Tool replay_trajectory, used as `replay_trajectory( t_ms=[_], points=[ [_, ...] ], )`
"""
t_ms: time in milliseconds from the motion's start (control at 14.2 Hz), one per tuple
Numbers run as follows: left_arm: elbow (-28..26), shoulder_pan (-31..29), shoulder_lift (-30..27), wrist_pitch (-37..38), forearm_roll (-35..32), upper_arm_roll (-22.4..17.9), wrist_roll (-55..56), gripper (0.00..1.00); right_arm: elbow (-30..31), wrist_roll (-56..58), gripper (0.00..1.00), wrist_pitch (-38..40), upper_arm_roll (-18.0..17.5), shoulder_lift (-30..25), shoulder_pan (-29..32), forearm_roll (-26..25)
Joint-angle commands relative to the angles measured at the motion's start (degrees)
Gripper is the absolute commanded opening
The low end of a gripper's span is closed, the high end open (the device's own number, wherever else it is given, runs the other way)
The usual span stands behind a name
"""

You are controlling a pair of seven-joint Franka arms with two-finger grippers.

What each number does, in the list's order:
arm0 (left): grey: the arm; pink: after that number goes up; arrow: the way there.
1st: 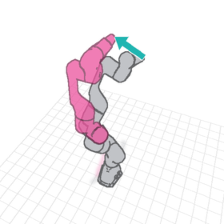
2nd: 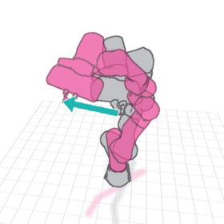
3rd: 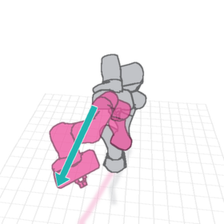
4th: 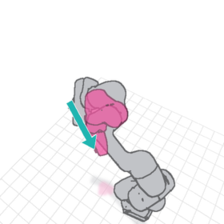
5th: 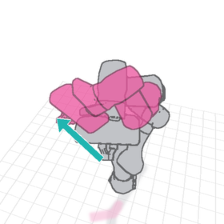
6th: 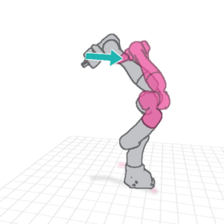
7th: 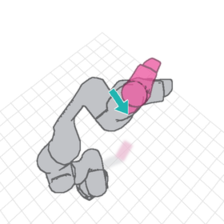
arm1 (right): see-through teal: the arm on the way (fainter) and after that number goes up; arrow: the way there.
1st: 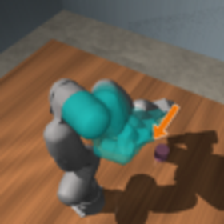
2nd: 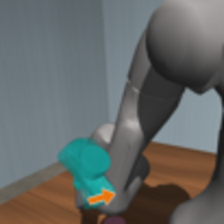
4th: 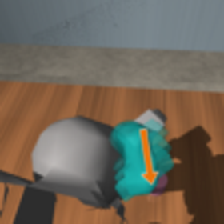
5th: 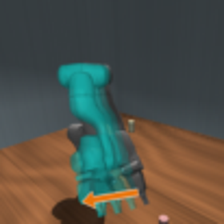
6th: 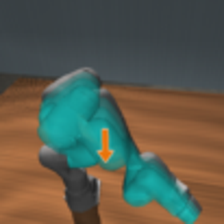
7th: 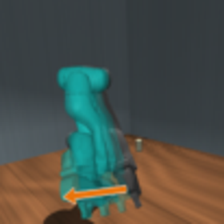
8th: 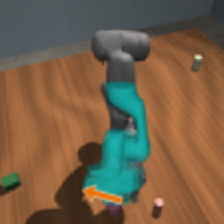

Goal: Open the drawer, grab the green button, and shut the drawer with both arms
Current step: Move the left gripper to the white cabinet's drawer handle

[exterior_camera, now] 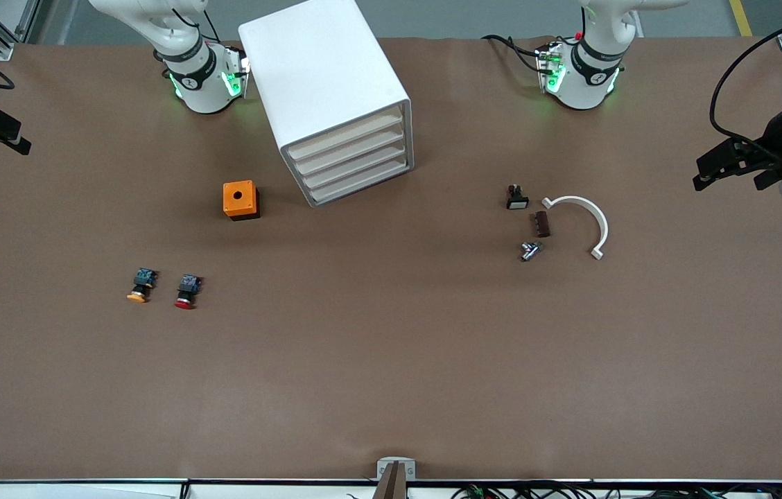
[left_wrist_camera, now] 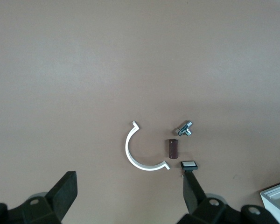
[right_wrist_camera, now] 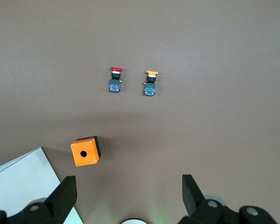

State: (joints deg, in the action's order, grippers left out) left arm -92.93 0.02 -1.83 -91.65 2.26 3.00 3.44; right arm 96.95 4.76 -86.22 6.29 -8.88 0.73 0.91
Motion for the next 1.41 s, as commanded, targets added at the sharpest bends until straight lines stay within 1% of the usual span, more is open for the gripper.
replay_trajectory(
  t_ms=[0,212,495,777,1131,1272,1343],
  points=[
    [1.52,-0.37,0.51,1.3,-1.03,0.61,0.25,1.0,1.49,-1.07,1.0,-1.05,0.04,-1.67,-0.29,0.15],
    [1.61,-0.64,0.77,1.3,-0.85,0.61,0.25,1.0,1.49,-1.16,1.0,-1.14,0.04,-1.67,-0.29,0.15],
    [1.26,-0.55,4.45,1.3,-1.03,0.52,0.34,1.0,1.49,-1.07,1.0,-1.05,0.04,-1.67,-0.38,0.15],
    [1.7,-0.64,10.77,0.95,-0.06,0.52,0.43,1.0,1.49,-1.07,1.0,-1.14,0.04,-1.67,-0.38,0.15],
    [1.78,0.33,21.93,0.6,-0.23,0.61,0.52,1.0,1.49,-0.98,1.0,-0.53,0.04,-1.84,-0.38,0.15],
    [1.78,1.38,25.36,0.6,-0.33,0.61,0.6,1.0,1.49,-0.98,1.0,-0.7,0.04,-1.76,-0.38,0.15],
    [1.78,1.3,27.03,0.6,0.29,0.61,2.43,1.0,1.49,-0.98,1.0,-0.53,0.04,-1.84,-0.46,0.15]
  ],
)
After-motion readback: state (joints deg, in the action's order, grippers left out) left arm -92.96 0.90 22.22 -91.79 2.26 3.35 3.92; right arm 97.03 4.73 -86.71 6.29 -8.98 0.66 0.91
